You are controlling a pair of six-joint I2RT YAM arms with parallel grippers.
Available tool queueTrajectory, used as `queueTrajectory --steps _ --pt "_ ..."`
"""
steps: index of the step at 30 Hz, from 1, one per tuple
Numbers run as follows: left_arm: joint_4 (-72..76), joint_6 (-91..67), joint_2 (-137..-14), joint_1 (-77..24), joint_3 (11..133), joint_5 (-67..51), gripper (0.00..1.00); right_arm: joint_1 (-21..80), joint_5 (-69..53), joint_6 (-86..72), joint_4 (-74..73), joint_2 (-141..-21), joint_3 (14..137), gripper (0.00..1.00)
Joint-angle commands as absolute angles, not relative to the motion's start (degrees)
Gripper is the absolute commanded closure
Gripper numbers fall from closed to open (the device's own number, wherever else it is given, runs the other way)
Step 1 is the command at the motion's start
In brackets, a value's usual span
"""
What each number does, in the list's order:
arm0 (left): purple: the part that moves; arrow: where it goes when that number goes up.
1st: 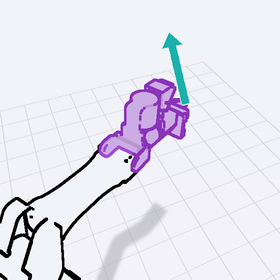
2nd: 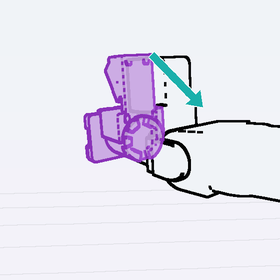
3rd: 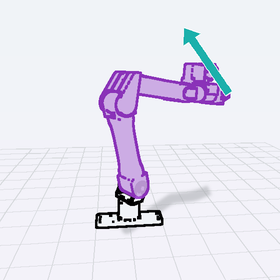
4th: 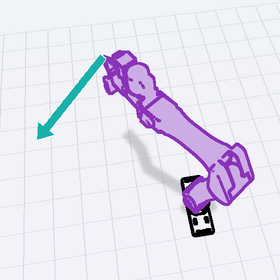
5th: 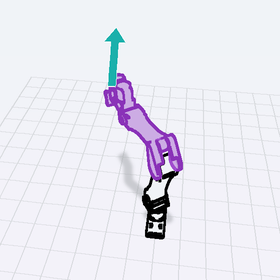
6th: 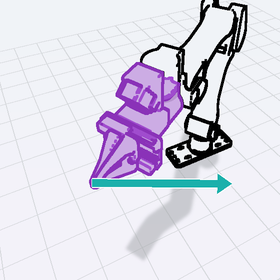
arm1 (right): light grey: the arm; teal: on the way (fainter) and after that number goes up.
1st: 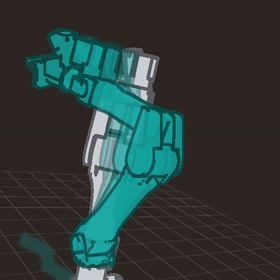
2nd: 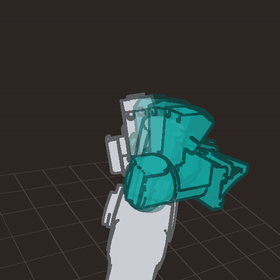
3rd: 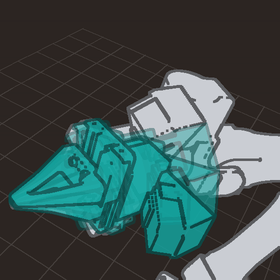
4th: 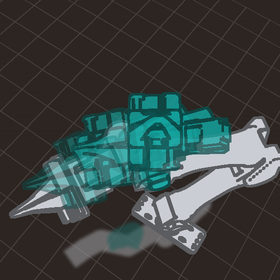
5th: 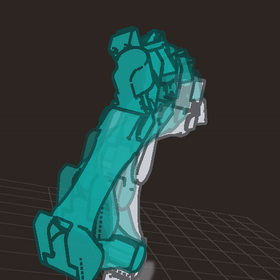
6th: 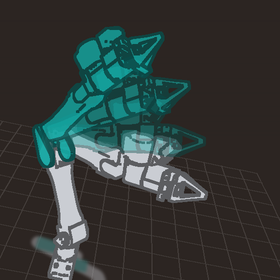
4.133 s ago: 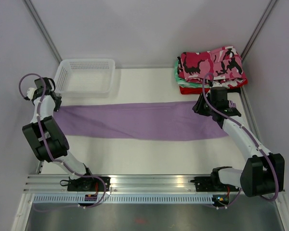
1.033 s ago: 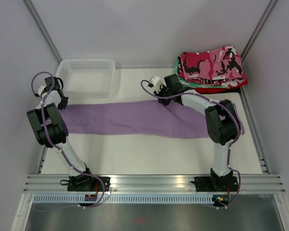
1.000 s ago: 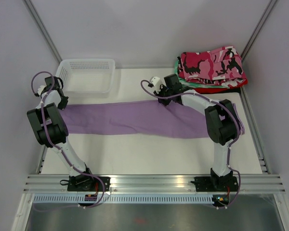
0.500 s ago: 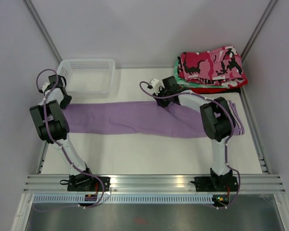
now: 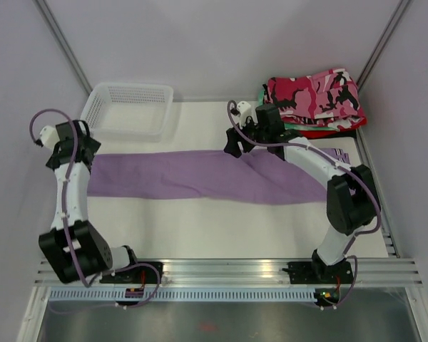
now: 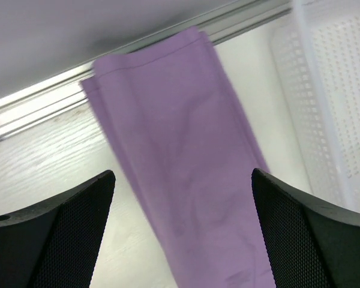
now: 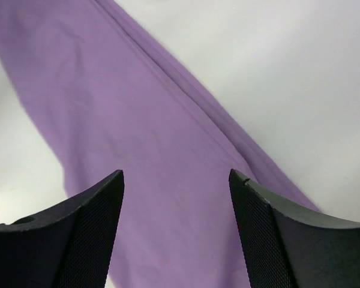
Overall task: Fold and stack the trousers
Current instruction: Fold the trousers
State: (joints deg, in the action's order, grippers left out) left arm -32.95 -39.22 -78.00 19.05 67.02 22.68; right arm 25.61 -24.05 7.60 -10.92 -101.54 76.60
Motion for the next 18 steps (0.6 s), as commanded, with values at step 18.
queueTrajectory --steps 18 --pt "-16.5 -39.4 -86.7 36.6 50.1 6.8 0.12 29.0 -26.1 -6.3 -3.9 -90.5 62.1 0.23"
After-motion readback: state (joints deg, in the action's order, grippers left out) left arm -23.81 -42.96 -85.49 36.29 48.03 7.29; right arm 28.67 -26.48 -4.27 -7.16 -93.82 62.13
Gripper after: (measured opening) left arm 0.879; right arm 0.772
